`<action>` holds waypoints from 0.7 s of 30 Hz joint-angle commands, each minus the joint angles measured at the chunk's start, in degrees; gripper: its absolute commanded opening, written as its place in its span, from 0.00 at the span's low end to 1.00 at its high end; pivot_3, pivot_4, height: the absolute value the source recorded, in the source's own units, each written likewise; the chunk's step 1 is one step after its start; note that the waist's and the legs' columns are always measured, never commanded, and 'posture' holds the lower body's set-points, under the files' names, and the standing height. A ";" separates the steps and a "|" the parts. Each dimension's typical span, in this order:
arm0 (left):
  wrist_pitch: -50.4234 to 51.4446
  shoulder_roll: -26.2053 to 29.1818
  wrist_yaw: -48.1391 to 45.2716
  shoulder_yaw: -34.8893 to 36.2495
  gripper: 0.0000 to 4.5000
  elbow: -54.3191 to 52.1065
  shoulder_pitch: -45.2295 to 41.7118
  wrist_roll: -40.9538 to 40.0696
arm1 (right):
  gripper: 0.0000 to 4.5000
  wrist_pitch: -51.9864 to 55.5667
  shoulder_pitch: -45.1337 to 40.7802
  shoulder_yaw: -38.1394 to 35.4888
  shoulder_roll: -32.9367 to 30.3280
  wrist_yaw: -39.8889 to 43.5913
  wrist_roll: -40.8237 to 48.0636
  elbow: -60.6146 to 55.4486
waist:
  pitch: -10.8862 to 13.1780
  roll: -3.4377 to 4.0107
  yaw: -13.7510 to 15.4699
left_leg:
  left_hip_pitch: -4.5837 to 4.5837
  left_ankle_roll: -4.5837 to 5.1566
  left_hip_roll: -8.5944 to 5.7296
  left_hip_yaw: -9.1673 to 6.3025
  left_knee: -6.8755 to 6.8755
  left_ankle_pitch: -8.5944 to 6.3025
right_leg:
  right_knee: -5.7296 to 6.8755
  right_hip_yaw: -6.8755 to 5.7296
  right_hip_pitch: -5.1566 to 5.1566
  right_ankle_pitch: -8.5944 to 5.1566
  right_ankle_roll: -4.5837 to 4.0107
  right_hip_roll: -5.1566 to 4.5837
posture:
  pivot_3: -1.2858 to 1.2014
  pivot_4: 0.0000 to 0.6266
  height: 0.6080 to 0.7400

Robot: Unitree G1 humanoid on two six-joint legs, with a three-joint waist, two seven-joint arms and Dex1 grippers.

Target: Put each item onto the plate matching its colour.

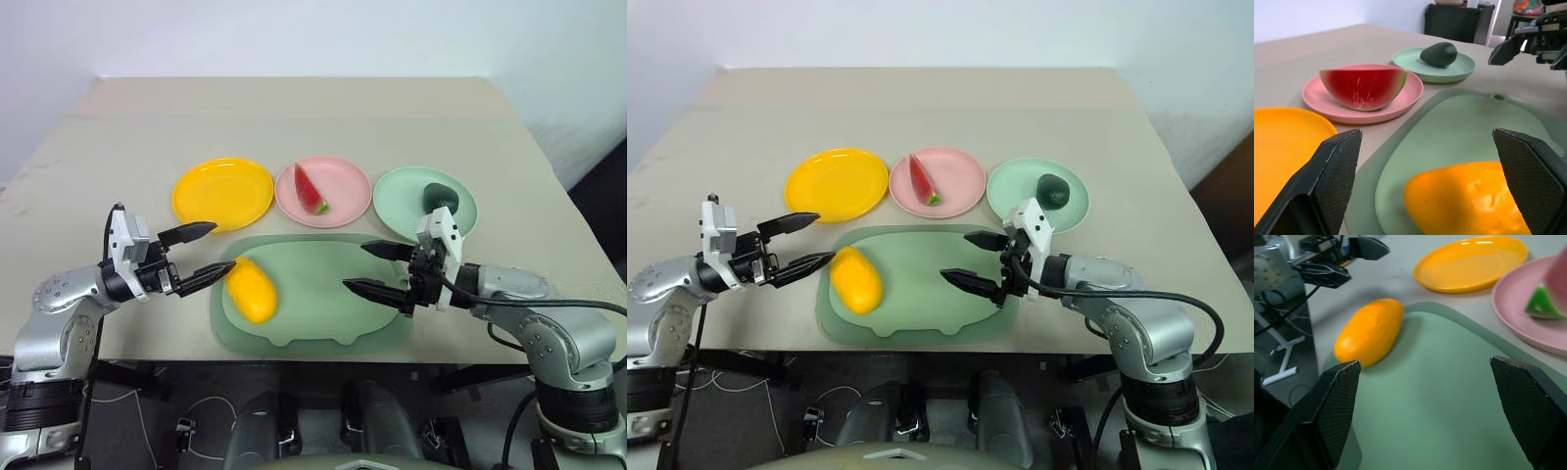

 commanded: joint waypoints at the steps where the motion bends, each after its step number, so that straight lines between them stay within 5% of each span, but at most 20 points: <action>1: 0.64 1.52 -0.44 1.68 1.00 -2.01 0.92 -1.04 | 0.99 -2.87 -1.58 0.82 -0.36 0.11 1.01 -0.76 | 0.00 0.00 0.02 | 0.00 0.00 0.00 0.00 0.00 0.00 | 0.00 0.00 0.00 0.00 0.00 0.00 | 0.52 0.24 0.67; 13: 5.88 3.42 -5.22 -0.87 1.00 -0.83 -2.32 -3.00 | 0.99 -16.80 2.64 0.54 -2.49 0.94 -2.85 0.99 | 0.00 -0.01 1.41 | 0.00 0.00 -0.01 0.00 0.01 0.00 | -0.02 -0.01 0.02 -0.03 -0.01 -0.01 | 0.52 0.24 0.67; 21: 2.22 9.22 -20.70 -8.52 1.00 8.72 -12.91 2.34 | 0.99 -17.69 4.13 1.15 -4.31 -0.21 -3.58 -0.10 | 0.01 0.00 1.52 | -0.02 0.02 0.00 -0.09 0.17 -0.02 | -0.03 -0.08 0.11 -0.11 0.08 -0.01 | 0.52 0.24 0.67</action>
